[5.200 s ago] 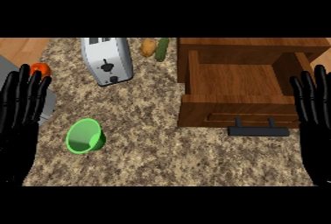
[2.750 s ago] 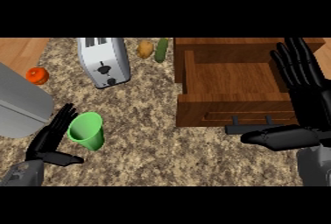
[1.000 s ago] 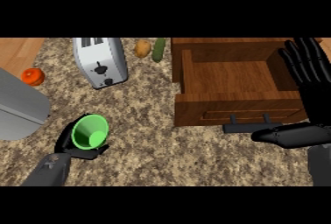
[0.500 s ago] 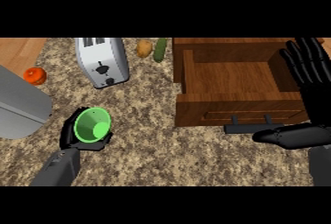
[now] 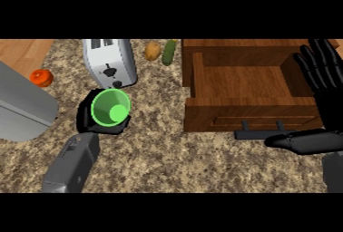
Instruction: Pick up the cup, place it into the drawer and close the drawer
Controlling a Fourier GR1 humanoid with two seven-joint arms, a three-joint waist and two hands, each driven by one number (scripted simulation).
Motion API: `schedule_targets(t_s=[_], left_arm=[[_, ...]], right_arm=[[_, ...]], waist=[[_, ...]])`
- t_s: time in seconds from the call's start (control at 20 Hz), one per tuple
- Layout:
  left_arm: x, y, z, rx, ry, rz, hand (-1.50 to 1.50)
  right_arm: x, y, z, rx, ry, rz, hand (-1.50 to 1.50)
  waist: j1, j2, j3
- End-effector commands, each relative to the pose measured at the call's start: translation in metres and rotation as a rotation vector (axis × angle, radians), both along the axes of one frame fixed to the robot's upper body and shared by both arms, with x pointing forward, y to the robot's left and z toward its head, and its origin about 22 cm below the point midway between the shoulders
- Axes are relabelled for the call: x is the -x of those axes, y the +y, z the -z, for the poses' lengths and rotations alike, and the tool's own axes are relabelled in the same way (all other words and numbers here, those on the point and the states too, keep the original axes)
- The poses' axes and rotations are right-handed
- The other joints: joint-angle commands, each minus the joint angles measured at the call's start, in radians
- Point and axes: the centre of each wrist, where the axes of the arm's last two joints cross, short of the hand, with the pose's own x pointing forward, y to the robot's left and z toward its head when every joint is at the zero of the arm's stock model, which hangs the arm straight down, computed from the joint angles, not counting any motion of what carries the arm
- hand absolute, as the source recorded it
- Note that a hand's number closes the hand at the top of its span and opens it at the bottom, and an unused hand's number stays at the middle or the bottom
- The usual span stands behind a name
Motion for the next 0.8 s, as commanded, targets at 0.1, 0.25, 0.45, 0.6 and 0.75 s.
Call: schedule_targets(t_s=[0.1, 0.25, 0.45, 0.6, 0.75], left_arm=[[-0.047, -0.047, -0.07, -0.015, -0.128, 0.1, 1.5], [-0.058, -0.071, -0.099, -0.041, -0.153, 0.194, 1.5], [-0.071, -0.111, -0.155, -0.049, -0.135, 0.221, 1.5], [-0.078, -0.137, -0.204, -0.085, -0.145, 0.209, 1.5], [-0.091, -0.161, -0.242, -0.116, -0.13, 0.205, 1.5]], right_arm=[[0.009, -0.005, -0.003, 0.004, 0.007, 0.009, -1.5], [0.014, -0.007, 0.012, 0.01, 0.018, 0.017, -1.5], [0.006, -0.001, 0.006, 0.006, -0.002, 0.031, -1.5], [-0.002, -0.007, 0.01, 0.013, 0.016, 0.013, -1.5], [-0.009, -0.007, 0.007, -0.005, -0.017, 0.037, -1.5]], waist=[[0.008, -0.007, 0.001], [0.005, -0.007, 0.001], [0.006, -0.007, 0.001], [0.005, -0.005, 0.001], [-0.007, 0.002, 0.001]])
